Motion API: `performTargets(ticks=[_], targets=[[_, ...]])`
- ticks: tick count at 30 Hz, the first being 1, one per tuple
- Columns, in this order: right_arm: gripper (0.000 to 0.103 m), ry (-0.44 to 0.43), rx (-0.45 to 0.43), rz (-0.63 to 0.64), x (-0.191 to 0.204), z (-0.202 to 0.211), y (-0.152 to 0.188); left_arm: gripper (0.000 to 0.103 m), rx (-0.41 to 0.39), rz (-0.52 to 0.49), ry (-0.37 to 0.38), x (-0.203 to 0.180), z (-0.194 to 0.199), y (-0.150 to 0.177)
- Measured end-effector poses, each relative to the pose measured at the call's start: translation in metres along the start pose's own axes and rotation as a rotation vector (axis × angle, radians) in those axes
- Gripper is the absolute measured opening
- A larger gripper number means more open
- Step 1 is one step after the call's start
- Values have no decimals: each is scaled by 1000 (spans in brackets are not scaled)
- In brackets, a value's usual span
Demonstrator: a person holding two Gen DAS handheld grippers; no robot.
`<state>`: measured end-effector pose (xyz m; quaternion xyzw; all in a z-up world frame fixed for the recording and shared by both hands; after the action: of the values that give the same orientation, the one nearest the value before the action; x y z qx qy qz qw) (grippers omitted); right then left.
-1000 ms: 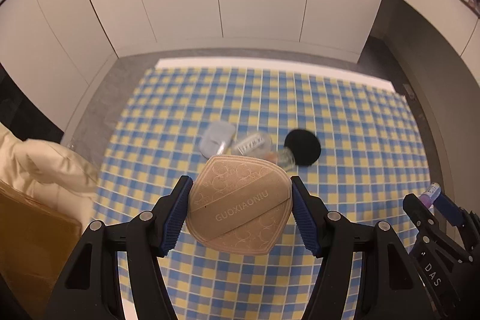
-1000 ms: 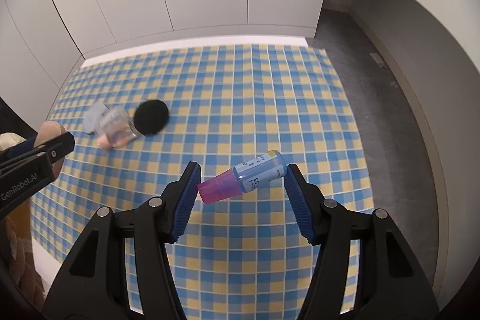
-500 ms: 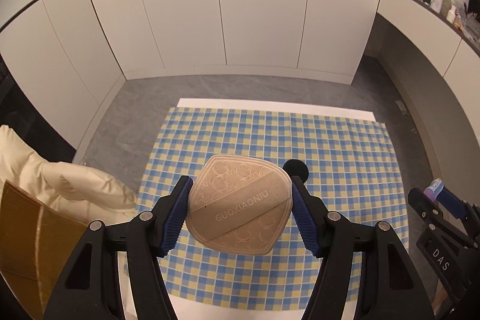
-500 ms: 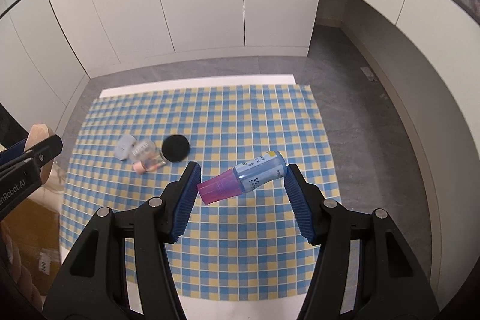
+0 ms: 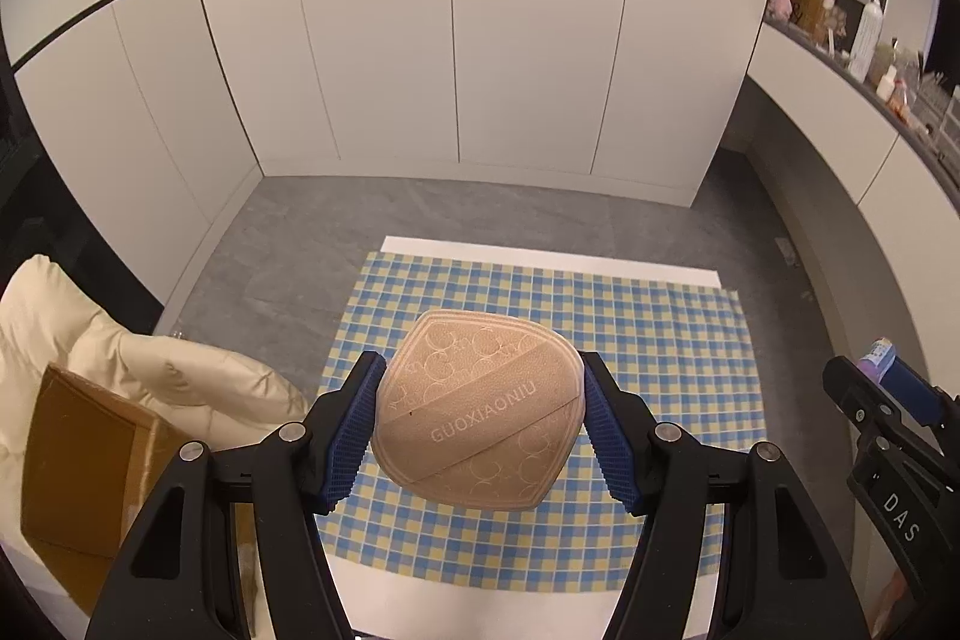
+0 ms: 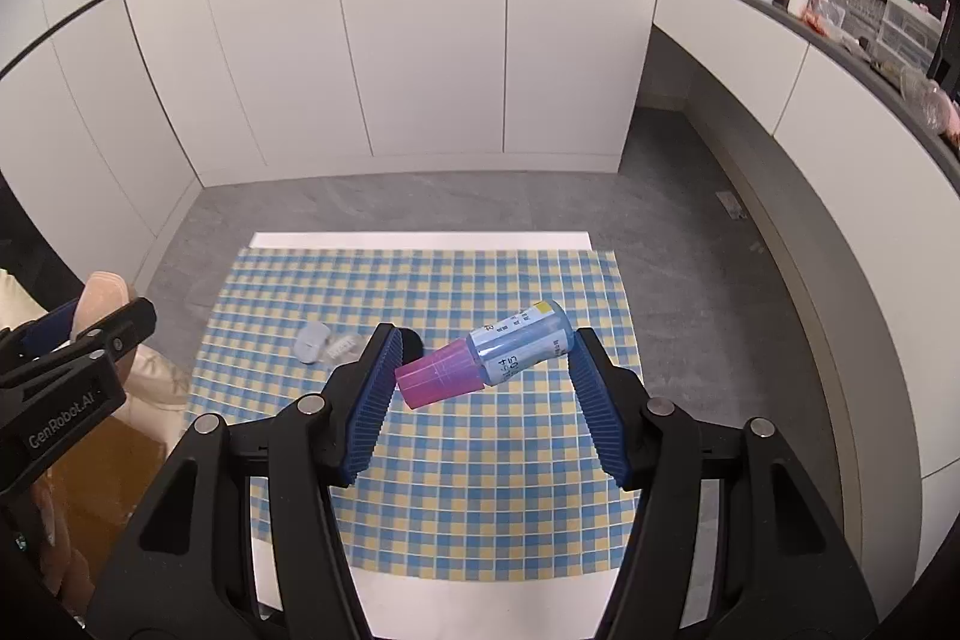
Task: Organize objects
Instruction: 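Lift the blue bottle with the right tool while the left tool lifts the puff case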
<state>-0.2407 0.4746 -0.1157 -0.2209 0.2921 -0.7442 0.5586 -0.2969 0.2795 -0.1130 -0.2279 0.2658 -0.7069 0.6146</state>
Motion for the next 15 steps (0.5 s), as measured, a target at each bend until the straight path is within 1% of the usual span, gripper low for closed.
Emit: performTargets(ticks=[4,8,10,15], targets=[[60,-3,-18,25,10,26,-11,65,-31,-8,-3,5,25,-8],[60,-22,-44,16,13,49,-19,65,-53,-6,2,12,49,-14],[60,-30,-54,17,16,60,-23,65,-71,-10,-8,12,61,-16],[60,-43,-80,33,27,90,-32,65,-91,5,19,17,89,-23]])
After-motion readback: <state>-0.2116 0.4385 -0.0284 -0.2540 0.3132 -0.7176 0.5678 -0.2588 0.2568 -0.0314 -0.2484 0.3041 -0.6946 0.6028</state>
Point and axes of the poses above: each gripper's, at about its wrist camera, not at the fingertips, and z roughly against the way its jaws point, x to its left, y to its underside, the point moved 3 cm from there along -z, roughly the way its jaws point, and after that the axes turned 3 degrees about -x, right-handed, at the moved point
